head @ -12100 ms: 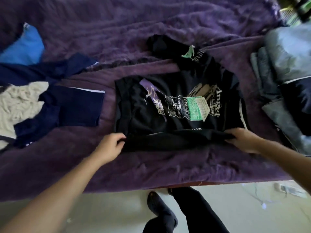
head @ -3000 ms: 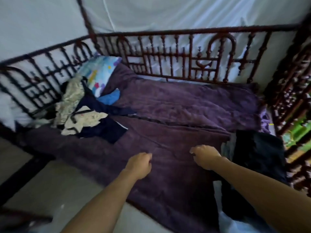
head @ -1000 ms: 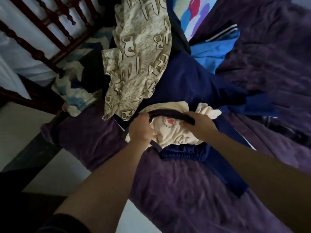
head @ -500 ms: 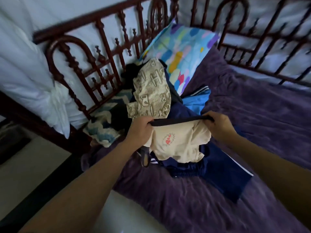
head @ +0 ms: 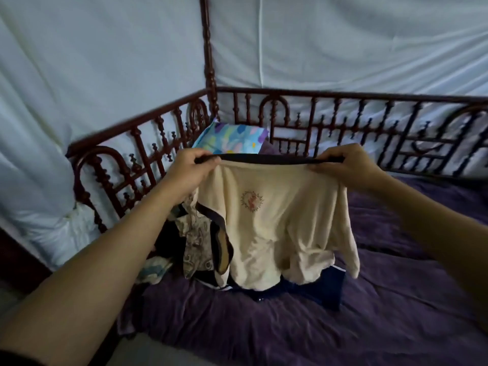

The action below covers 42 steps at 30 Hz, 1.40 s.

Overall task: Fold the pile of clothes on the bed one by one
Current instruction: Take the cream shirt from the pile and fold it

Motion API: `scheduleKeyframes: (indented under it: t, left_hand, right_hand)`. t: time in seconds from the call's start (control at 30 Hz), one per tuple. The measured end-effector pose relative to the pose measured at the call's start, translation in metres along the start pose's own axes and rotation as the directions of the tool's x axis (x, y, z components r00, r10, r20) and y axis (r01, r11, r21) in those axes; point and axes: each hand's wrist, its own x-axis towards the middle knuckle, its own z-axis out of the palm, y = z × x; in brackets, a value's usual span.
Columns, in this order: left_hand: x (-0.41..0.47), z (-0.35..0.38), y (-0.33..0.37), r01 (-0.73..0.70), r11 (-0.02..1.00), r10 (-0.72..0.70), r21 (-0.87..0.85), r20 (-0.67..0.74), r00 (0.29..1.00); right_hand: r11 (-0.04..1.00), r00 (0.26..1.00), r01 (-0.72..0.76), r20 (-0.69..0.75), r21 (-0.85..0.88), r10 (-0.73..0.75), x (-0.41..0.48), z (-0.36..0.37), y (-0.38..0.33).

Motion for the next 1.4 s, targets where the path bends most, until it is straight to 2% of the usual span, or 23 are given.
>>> scheduleKeyframes:
  t: [0.07,0.17,0.27,0.3,0.33,0.4,0.47,0.53,0.63,0.73,0.8,0.87,0.9,0.97,1.07,1.17,1.23,1.3,1.4]
  left_hand:
    - [0.001,0.008,0.022,0.024,0.998,-0.021,-0.055,0.055,0.998]
    - [-0.005,0.036,0.055,-0.046,0.994,0.057,-0.096,0.122,0.991]
    - [-0.015,0.070,0.091,-0.143,0.979,0.178,-0.142,0.276,0.944]
    - [-0.019,0.082,0.102,-0.162,0.974,0.209,-0.156,0.359,0.910]
    - [-0.023,0.094,0.112,-0.167,0.972,0.225,-0.168,0.438,0.870]
    - [-0.030,0.119,0.129,-0.175,0.969,0.244,-0.177,0.544,0.803]
    - [-0.037,0.137,0.138,-0.179,0.967,0.253,-0.183,0.570,0.782]
    - [-0.041,0.144,0.135,-0.174,0.968,0.246,-0.179,0.559,0.792]
    - [-0.048,0.137,0.106,-0.134,0.990,0.134,-0.041,0.562,0.816]
    - [-0.061,0.139,0.054,-0.017,0.975,-0.114,0.220,0.569,0.814]
    - [-0.074,0.147,0.015,0.057,0.913,-0.304,0.403,0.582,0.754]
    - [-0.094,0.162,-0.016,0.070,0.831,-0.452,0.553,0.596,0.663]
    - [-0.104,0.175,-0.027,0.079,0.810,-0.494,0.581,0.604,0.625]
    - [-0.127,0.206,-0.032,0.144,0.835,-0.505,0.532,0.632,0.588]
    - [-0.145,0.257,-0.025,0.265,0.930,-0.368,0.256,0.674,0.640]
    - [-0.139,0.287,-0.009,0.315,0.945,-0.299,0.091,0.637,0.711]
    - [-0.124,0.286,-0.001,0.312,0.947,-0.302,0.070,0.518,0.800]
    - [-0.106,0.270,0.007,0.295,0.956,-0.274,0.003,0.375,0.886]
    - [-0.078,0.237,0.031,0.181,0.976,-0.155,-0.120,0.197,0.968]
  right_hand:
    - [1.000,0.999,0.005,-0.049,-0.005,-0.005,-0.012,-0.027,-0.004]
    - [0.994,0.997,-0.060,-0.062,-0.095,0.054,-0.032,-0.063,0.002]
    - [0.921,0.969,-0.176,0.102,-0.348,0.224,-0.058,-0.086,0.019]
    - [0.915,0.950,-0.198,0.162,-0.352,0.267,-0.067,-0.086,0.022]
    - [0.933,0.931,-0.213,0.229,-0.292,0.284,-0.078,-0.082,0.024]
    - [0.961,0.897,-0.273,0.351,-0.039,0.269,-0.095,-0.064,0.025]
    - [0.937,0.858,-0.334,0.444,0.098,0.259,-0.108,-0.036,0.029]
    - [0.912,0.848,-0.377,0.458,0.163,0.268,-0.117,-0.014,0.032]
    - [0.854,0.901,-0.379,0.352,0.357,0.253,-0.123,-0.013,0.039]
    - [0.838,0.921,-0.323,0.348,0.440,0.173,-0.121,-0.039,0.040]
    - [0.810,0.919,-0.330,0.360,0.485,0.159,-0.117,-0.054,0.036]
    - [0.767,0.919,-0.347,0.358,0.540,0.164,-0.112,-0.066,0.034]
    - [0.748,0.918,-0.357,0.360,0.559,0.170,-0.111,-0.071,0.032]
    - [0.719,0.915,-0.371,0.362,0.588,0.177,-0.108,-0.085,0.031]
    - [0.684,0.919,-0.378,0.346,0.625,0.191,-0.107,-0.107,0.033]
    - [0.647,0.930,-0.364,0.298,0.670,0.215,-0.112,-0.134,0.043]
    - [0.664,0.936,-0.349,0.213,0.661,0.279,-0.120,-0.154,0.057]
    - [0.721,0.918,-0.348,0.061,0.599,0.393,-0.132,-0.169,0.085]
    - [0.756,0.804,-0.488,-0.114,0.436,0.584,-0.161,-0.176,0.142]
